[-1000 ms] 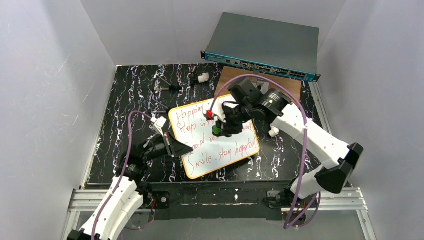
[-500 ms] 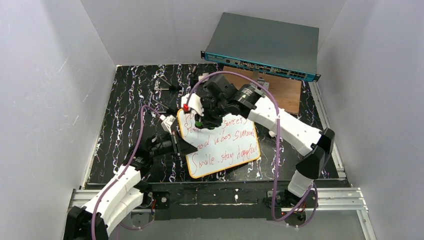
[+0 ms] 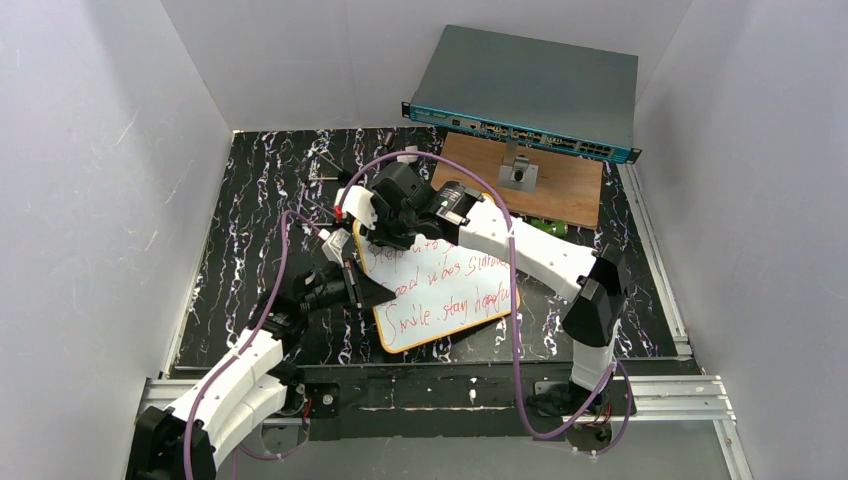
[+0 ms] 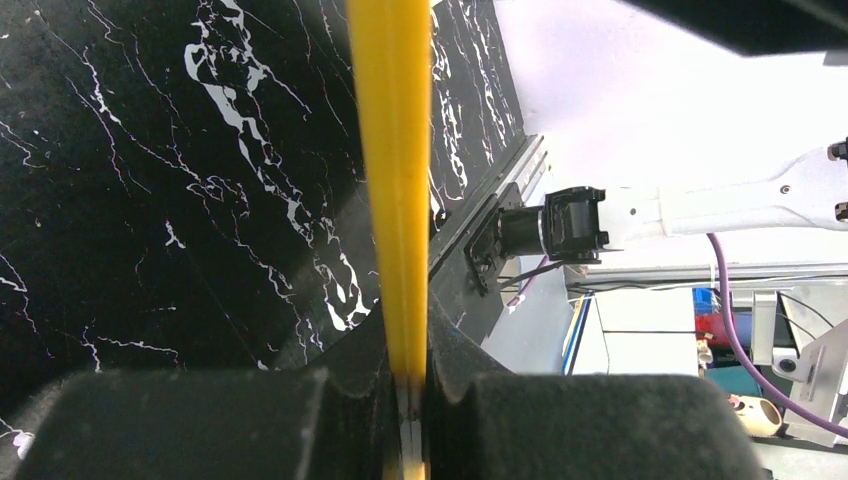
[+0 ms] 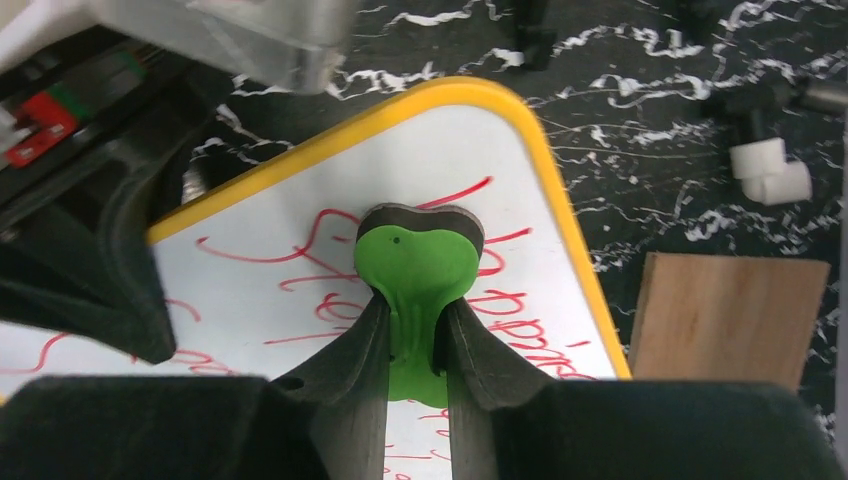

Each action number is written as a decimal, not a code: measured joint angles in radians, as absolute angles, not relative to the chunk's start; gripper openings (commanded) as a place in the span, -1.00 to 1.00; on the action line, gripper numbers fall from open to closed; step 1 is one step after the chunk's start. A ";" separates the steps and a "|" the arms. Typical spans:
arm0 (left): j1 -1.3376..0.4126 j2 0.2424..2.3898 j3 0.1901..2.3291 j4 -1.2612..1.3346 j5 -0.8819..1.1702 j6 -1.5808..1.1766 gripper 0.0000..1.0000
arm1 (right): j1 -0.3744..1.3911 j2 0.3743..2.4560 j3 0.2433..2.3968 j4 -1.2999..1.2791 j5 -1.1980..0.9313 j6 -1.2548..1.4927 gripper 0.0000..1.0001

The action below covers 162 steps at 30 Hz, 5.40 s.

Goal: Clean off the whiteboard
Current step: Erase the whiteboard at the center of the board.

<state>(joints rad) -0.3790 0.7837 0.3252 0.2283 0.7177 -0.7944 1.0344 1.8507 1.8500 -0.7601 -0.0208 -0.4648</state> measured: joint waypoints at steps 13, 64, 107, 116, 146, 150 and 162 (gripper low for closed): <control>-0.397 0.789 0.324 0.242 0.707 -0.799 -1.00 | 1.032 1.864 1.891 -0.734 0.008 -0.437 -0.97; -0.402 0.788 0.370 0.126 0.709 -0.749 -1.00 | 0.982 1.897 1.938 -0.787 -0.118 -0.371 -0.97; -0.402 0.790 0.375 0.121 0.730 -0.723 -1.00 | 0.945 1.828 1.831 -0.731 0.013 -0.332 -0.97; -0.402 0.790 0.375 0.117 0.730 -0.728 -1.00 | 0.926 1.779 1.738 -0.723 -0.111 -0.423 -0.97; -0.402 0.790 0.375 0.115 0.728 -0.734 -1.00 | 0.962 1.723 1.627 -0.728 -0.053 -0.505 -0.97; -0.402 0.789 0.375 0.117 0.730 -0.731 -1.00 | 0.988 1.736 1.654 -0.776 -0.067 -0.501 -0.97; -0.402 0.781 0.375 0.123 0.726 -0.725 -1.00 | 0.899 1.818 1.821 -0.800 -0.019 -0.411 -0.97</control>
<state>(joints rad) -0.4015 0.7807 0.3752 0.1234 0.7258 -0.7246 0.8993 1.8183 1.8206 -0.7998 -0.0185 -0.4107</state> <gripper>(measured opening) 0.047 0.281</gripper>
